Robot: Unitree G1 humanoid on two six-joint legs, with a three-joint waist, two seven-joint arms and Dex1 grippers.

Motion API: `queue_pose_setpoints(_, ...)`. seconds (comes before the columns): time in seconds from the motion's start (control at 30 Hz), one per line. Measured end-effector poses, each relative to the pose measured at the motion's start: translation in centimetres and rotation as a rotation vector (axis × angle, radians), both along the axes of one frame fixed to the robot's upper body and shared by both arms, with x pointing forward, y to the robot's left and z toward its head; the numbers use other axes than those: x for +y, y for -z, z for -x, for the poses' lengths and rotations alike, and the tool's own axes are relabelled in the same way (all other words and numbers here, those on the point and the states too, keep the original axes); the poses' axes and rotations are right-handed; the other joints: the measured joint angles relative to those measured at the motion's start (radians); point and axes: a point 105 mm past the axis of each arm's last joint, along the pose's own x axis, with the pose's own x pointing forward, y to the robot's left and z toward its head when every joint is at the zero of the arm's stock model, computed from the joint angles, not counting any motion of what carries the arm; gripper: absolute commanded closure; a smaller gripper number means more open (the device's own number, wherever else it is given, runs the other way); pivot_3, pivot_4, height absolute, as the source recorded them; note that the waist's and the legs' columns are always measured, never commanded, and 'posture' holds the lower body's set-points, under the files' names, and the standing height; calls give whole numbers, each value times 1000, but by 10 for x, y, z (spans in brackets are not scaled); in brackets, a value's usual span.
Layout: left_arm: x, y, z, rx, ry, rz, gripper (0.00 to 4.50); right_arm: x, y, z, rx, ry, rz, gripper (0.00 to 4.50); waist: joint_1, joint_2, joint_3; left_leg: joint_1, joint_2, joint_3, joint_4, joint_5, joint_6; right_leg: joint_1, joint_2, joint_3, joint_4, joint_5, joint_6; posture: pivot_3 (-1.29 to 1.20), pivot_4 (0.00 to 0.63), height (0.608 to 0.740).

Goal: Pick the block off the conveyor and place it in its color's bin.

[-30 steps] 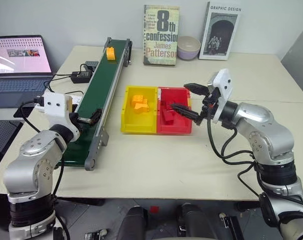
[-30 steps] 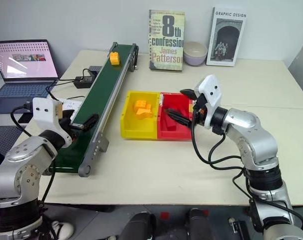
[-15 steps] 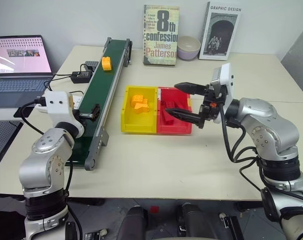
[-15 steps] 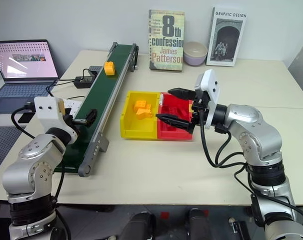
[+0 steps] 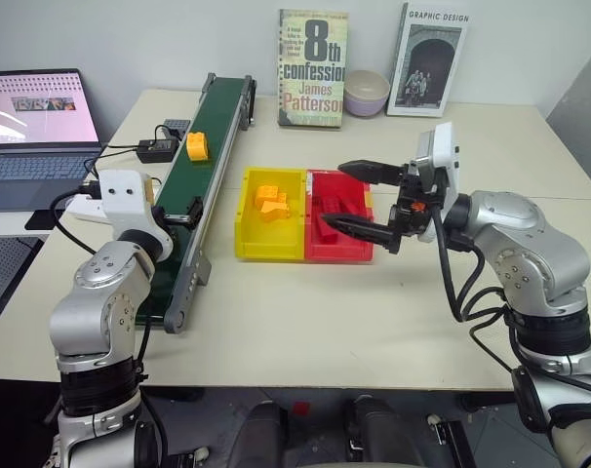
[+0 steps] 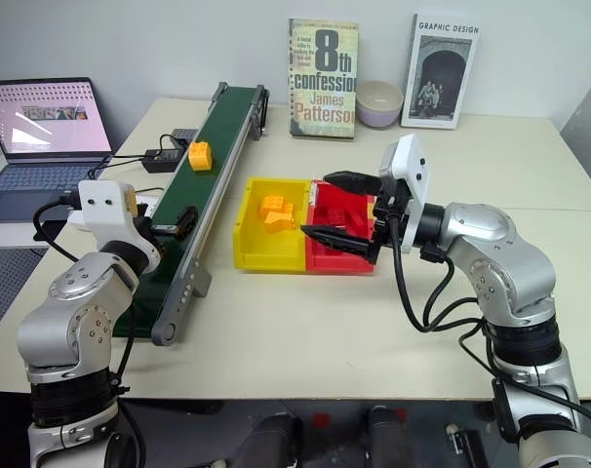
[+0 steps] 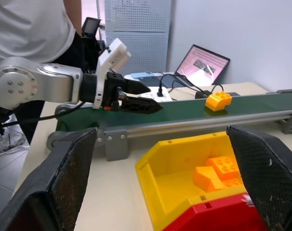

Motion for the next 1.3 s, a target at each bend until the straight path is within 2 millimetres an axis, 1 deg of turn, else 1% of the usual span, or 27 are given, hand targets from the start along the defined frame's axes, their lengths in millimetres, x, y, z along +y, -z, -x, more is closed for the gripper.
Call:
queue_pose_setpoints(0.33, 0, -1, -2, 2, -9, -11, 21, 1, -1, 2, 0, -14, -2, 0, 0, 0, 0, 0, 0, 0, 0, 0, 0, 0, 0, 0, 0, 0, 0, 0, 150, 740)
queue_pose_setpoints(0.77, 3, 5, -3, 21, -35, -11, 21, 3, 0, 4, 19, -34, -4, 0, 0, 0, 0, 0, 0, 0, 0, 0, 0, 0, 0, 0, 0, 0, 0, 0, 150, 740)
queue_pose_setpoints(0.83, 3, 8, -2, 39, -35, -8, 21, 4, -1, 4, 17, -31, -4, 0, 0, 0, 0, 0, 0, 0, 0, 0, 0, 0, 0, 0, 0, 0, 0, 0, 150, 740)
queue_pose_setpoints(0.93, 5, 20, 1, 90, -35, -3, 21, 4, -2, 3, 16, -29, -4, 0, 0, 0, 0, 0, 0, 0, 0, 0, 0, 0, 0, 0, 0, 0, 0, 0, 150, 740)
queue_pose_setpoints(1.0, 5, 27, 3, 119, -32, 1, 376, 4, -2, 3, 20, -27, -6, 0, 0, 0, 0, 0, 0, 0, 0, 0, 0, 0, 0, 0, 0, 0, 0, 0, 150, 740)
queue_pose_setpoints(1.07, 6, 28, 3, 126, -35, 3, 573, 4, -3, 2, 19, -28, -7, 0, 0, 0, 0, 0, 0, 0, 0, 0, 0, 0, 0, 0, 0, 0, 0, 0, 150, 740)
queue_pose_setpoints(1.1, 7, 28, 4, 130, -38, 4, 863, 4, -3, 2, 19, -27, -8, 0, 0, 0, 0, 0, 0, 0, 0, 0, 0, 0, 0, 0, 0, 0, 0, 0, 150, 740)
queue_pose_setpoints(1.17, 8, 28, 5, 140, -39, 1, 1090, 4, -4, 1, 22, -27, -10, 0, 0, 0, 0, 0, 0, 0, 0, 0, 0, 0, 0, 0, 0, 0, 0, 0, 150, 740)
queue_pose_setpoints(1.2, 9, 28, 6, 145, -39, -4, 1347, 4, -3, 0, 24, -25, -11, 0, 0, 0, 0, 0, 0, 0, 0, 0, 0, 0, 0, 0, 0, 0, 0, 0, 150, 740)
queue_pose_setpoints(1.3, 12, 28, 12, 159, -45, 0, 1887, 5, -6, -1, 16, -28, -15, 0, -1, 0, 0, 0, 0, 0, 0, 0, 0, 0, -1, 0, 0, 0, 0, 0, 150, 740)
